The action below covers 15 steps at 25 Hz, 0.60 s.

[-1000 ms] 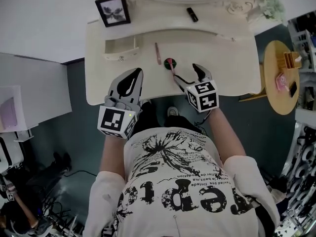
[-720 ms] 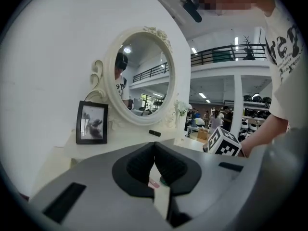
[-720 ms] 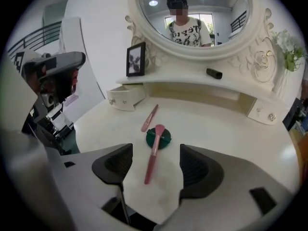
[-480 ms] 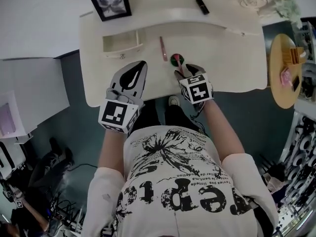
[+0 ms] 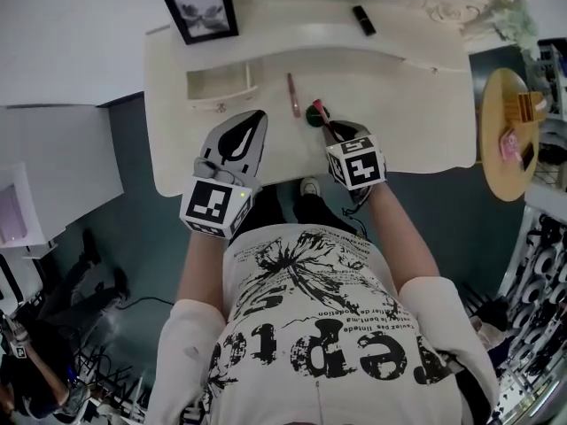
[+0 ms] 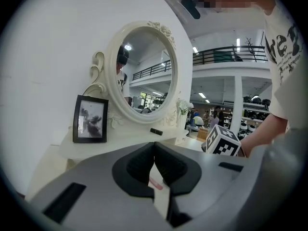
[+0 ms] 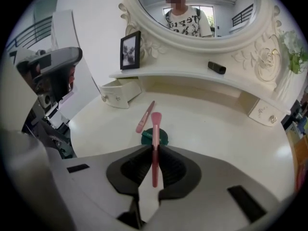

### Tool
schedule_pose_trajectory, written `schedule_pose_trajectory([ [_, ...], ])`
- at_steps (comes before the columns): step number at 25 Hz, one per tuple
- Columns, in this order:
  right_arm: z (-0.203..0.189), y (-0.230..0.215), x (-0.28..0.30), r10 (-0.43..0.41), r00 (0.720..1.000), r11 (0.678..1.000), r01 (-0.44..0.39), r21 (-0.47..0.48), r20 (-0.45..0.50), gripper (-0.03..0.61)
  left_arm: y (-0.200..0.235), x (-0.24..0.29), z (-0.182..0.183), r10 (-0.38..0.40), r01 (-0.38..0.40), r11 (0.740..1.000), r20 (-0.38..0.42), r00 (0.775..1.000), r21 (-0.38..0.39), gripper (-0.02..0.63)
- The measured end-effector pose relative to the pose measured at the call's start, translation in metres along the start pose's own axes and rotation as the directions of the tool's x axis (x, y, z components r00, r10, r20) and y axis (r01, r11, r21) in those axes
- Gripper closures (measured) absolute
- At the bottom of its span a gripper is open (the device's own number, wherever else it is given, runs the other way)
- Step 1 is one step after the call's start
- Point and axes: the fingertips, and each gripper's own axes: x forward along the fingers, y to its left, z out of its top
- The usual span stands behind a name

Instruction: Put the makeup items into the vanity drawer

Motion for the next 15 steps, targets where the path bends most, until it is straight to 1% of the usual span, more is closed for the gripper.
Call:
schedule_pose_trajectory([
  [4,0.03,0.005,-0.011,0.02,0.999,0.998,-0.017,-0.059,0.05,0.518,0.003,-0.005,0.011,0.019,-0.019,1.0,0.022,1.0,0.016,0.6],
  [8,0.068,0.02,-0.015,0.069,0.995,0.986,-0.056,-0.159,0.078,0.517,0.016,-0.018,0.022,0.062,-0.063,0.998,0.046,0.997,0.016,0.6],
  [12,0.111,0.045,-0.008,0.133,0.987,0.955,-0.104,-0.279,0.089,0.517,0.041,-0.036,0.032,0.134,-0.135,0.991,0.065,0.989,0.012,0.6],
  [15,0.137,0.068,0.001,0.175,0.981,0.927,-0.135,-0.35,0.087,0.517,0.062,-0.051,0.036,0.183,-0.184,0.983,0.074,0.98,0.0,0.6],
])
